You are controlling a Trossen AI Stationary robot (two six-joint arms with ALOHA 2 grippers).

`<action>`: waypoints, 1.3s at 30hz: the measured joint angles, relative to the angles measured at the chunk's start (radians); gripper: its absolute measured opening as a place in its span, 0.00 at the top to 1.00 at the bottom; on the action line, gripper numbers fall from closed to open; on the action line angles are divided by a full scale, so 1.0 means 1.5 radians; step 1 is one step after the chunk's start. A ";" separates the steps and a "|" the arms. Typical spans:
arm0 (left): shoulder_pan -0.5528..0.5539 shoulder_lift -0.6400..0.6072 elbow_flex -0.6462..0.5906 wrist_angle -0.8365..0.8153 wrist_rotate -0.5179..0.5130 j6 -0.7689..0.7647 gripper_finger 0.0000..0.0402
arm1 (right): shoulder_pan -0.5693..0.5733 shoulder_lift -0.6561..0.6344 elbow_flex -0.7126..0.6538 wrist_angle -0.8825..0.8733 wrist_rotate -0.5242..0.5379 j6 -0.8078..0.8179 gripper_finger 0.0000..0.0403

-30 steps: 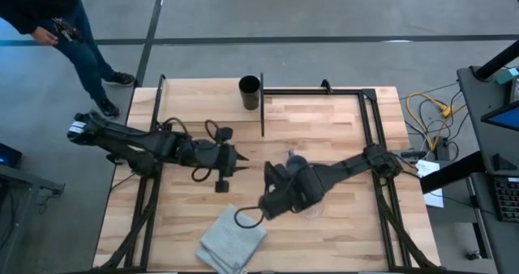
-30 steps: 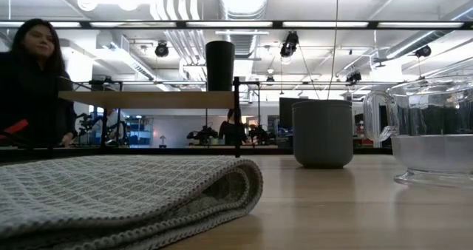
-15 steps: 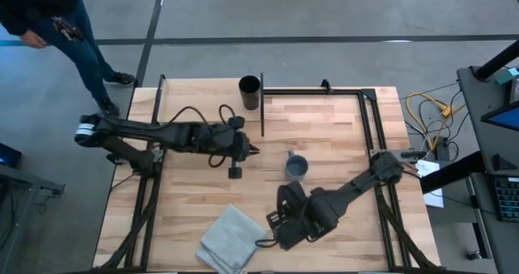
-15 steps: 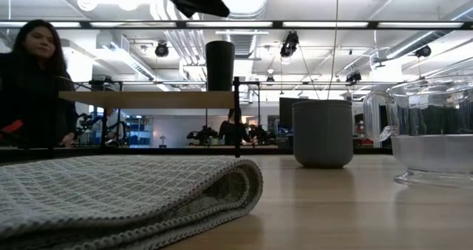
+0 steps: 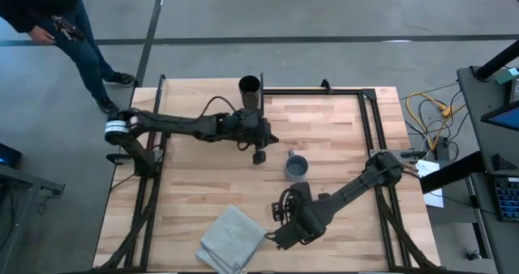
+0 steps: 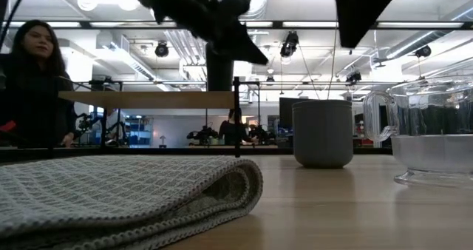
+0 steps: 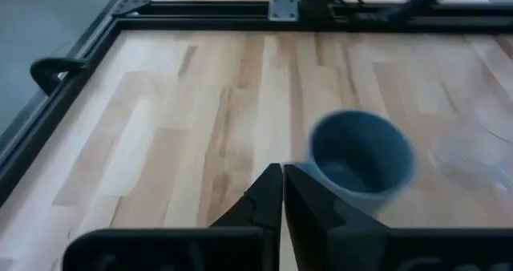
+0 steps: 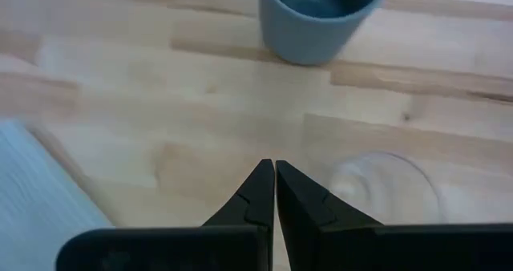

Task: Stack small to large cups/mugs on shelf
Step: Put the blue mug on the shelf

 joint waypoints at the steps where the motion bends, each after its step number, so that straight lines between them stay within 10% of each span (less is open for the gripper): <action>1: 0.008 0.012 0.000 0.017 0.007 -0.004 1.00 | 0.001 0.000 -0.008 0.019 0.014 0.007 0.98; 14: 0.043 0.109 0.032 0.094 0.111 0.003 1.00 | 0.003 -0.004 -0.081 0.141 0.035 0.071 0.98; 39: -0.031 0.040 0.027 -0.010 0.076 -0.021 1.00 | 0.029 -0.013 -0.057 0.078 0.036 0.076 0.98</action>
